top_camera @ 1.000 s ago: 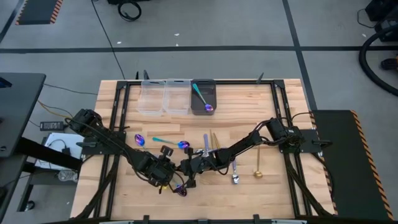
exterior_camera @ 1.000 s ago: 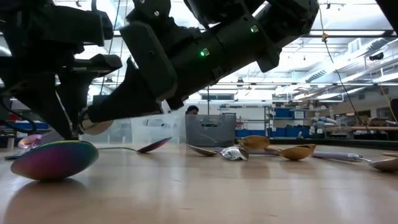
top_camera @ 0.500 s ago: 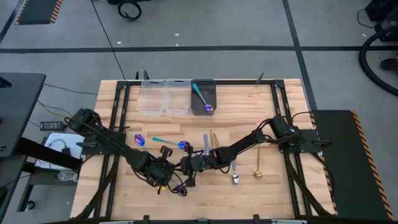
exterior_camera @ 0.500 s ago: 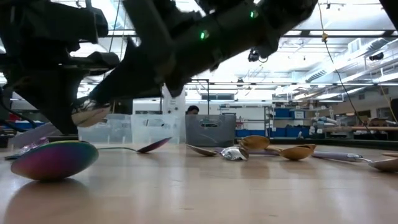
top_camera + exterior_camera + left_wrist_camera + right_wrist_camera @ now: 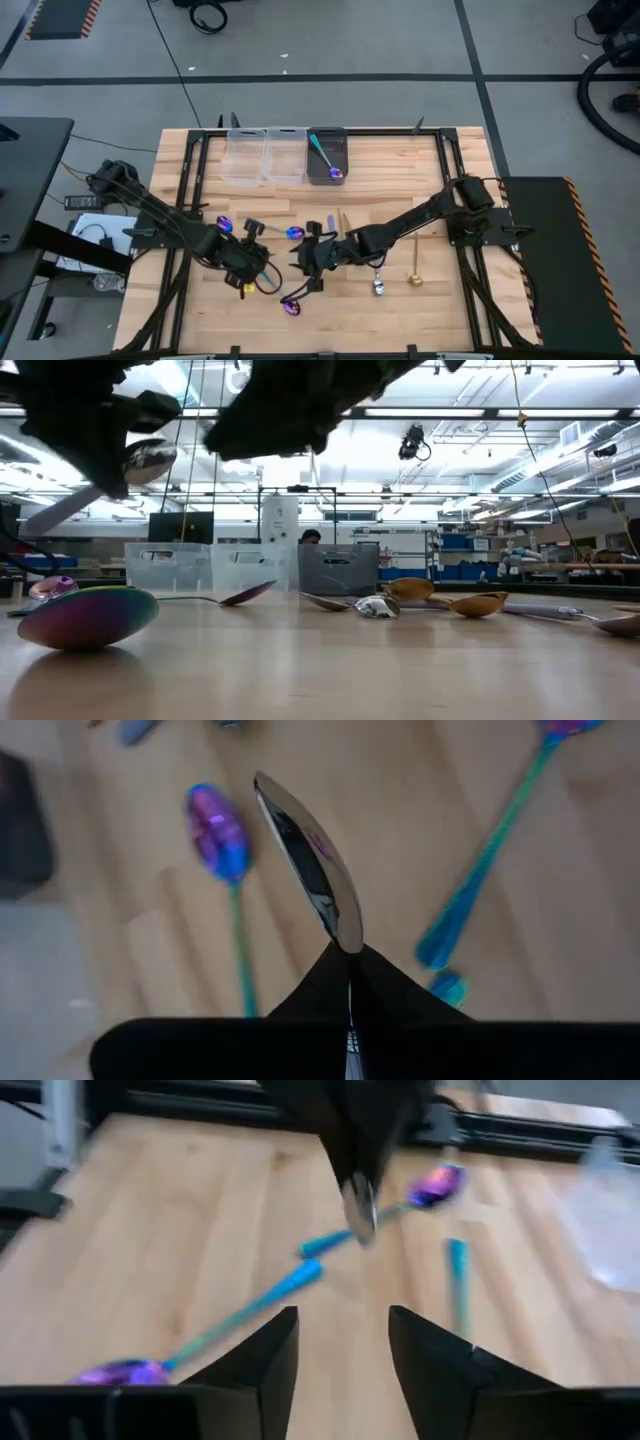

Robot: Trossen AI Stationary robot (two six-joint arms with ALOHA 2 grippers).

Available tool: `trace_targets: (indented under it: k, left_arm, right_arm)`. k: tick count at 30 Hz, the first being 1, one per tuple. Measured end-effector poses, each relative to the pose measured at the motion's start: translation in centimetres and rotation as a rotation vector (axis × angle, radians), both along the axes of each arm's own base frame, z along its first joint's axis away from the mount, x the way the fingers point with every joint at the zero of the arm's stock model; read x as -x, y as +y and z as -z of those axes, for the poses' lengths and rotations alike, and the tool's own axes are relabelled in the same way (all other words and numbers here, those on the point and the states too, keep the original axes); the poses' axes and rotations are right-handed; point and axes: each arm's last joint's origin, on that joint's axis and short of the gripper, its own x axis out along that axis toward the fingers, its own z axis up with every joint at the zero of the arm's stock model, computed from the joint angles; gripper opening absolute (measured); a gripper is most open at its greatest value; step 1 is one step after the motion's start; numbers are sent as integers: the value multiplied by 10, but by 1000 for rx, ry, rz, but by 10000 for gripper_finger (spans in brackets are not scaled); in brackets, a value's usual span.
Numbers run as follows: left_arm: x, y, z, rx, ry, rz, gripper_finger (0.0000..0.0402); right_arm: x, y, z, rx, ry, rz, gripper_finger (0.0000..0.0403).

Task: Sort silverware by color (type)
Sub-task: Put the violet spoon into the left transparent bin

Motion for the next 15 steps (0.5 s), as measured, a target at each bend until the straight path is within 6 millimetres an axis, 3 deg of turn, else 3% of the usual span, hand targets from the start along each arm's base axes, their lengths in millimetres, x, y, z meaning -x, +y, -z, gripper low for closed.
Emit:
trace_targets:
  k: [5, 11, 15]
  left_arm:
    - [13, 12, -13, -86, -24, -28, 5]
    - [23, 24, -22, -257, -60, -73, 5]
    - [21, 35, -27, -245, -101, -166, 5]
  right_arm:
    - [19, -1, -3, 35, 35, 73, 171]
    - [31, -2, 19, 54, 50, 163, 171]
    - [38, -5, 29, 71, 77, 199, 171]
